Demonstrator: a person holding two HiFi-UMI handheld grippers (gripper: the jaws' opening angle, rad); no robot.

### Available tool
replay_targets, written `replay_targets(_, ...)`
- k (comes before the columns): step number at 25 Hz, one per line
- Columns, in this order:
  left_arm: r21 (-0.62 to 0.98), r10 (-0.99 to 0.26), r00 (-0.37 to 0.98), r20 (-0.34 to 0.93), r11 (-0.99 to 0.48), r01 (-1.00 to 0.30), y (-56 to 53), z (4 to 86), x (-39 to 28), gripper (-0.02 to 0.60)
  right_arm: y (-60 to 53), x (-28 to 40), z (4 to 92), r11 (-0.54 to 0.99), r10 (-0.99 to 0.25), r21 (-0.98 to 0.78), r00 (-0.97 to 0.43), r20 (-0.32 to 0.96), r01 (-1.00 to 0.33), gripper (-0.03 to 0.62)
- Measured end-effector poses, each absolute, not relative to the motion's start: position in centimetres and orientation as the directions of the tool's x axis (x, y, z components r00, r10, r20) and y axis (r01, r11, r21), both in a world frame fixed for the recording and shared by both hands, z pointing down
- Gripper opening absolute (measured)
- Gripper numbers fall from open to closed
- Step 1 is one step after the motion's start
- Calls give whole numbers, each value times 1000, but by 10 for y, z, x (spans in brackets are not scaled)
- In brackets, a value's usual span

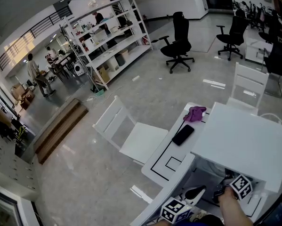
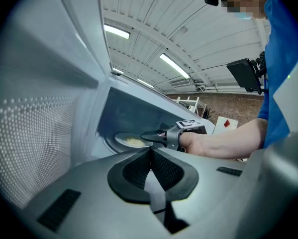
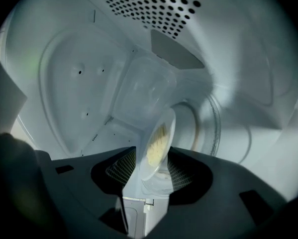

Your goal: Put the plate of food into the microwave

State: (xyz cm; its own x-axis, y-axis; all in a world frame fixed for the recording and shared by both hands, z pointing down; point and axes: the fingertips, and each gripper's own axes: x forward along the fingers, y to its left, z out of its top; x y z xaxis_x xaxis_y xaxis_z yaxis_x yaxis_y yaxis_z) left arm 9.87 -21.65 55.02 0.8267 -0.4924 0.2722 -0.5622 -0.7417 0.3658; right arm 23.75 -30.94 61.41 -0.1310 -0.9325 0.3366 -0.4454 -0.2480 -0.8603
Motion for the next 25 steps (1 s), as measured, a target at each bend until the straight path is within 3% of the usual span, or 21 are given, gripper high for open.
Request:
replay_targets(9,368,-487,832,268,-746,-555,-217,549,97,3,-307,222,618,-167,-881,-718,-225,417,-676,196)
replay_targets(25,374,-472,843,258,-755,-538,-215,551,102,4,-296,213,634,-8,-778,-429,-263,570,-903,253)
